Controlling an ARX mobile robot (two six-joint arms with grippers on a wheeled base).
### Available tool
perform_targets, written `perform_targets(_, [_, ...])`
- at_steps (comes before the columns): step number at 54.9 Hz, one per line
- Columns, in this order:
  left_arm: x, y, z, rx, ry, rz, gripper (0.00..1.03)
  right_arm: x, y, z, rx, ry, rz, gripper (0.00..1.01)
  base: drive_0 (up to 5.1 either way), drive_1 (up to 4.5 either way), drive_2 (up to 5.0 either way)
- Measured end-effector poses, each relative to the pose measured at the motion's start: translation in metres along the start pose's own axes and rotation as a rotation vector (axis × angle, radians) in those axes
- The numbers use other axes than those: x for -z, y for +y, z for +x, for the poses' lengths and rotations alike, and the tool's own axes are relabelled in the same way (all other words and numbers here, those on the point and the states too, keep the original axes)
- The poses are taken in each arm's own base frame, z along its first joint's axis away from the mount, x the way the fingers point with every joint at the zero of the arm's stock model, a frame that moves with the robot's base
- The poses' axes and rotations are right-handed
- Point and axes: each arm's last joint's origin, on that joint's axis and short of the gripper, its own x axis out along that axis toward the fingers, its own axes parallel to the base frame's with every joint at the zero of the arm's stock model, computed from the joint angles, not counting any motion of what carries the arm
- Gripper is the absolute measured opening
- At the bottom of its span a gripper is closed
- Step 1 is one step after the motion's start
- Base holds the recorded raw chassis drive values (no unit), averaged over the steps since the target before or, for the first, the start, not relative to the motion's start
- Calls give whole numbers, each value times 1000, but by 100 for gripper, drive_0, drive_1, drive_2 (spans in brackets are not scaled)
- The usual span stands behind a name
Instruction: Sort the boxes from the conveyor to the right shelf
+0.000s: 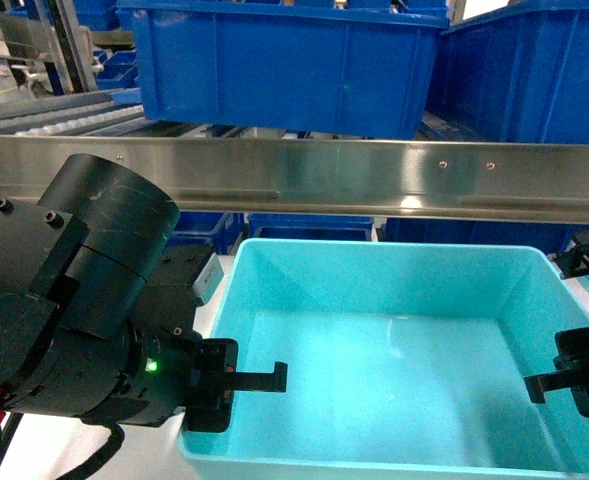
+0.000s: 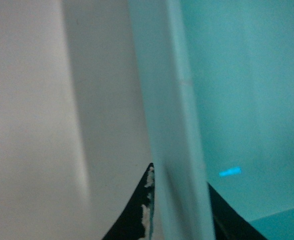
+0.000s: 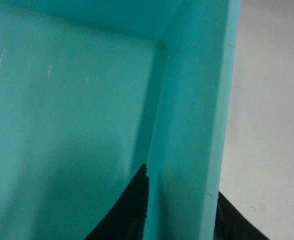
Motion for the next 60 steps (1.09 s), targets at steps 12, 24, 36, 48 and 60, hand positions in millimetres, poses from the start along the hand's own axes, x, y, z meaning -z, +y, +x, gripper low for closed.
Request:
perform_targets(12, [0, -3, 0, -19, -23, -35, 2, 0, 0, 1, -19, -20, 43, 2, 0, 0, 0])
perform_targets(24, [2, -3, -3, -39, -40, -18, 2, 3, -3, -2, -21, -46, 59, 2, 0, 0, 0])
perform_targets(36, [2, -4, -15, -50, -69, 38, 2, 10, -5, -12, -34, -67, 81, 2, 0, 0, 0])
perform_targets(48, [-18, -4, -43, -34, -180, 47, 2, -9, -11, -40, -32, -187, 112, 2, 0, 0, 0])
perform_targets(60, [-33, -9, -76, -13, -276, 45, 2, -29, -15, -69, -30, -285, 126, 2, 0, 0, 0])
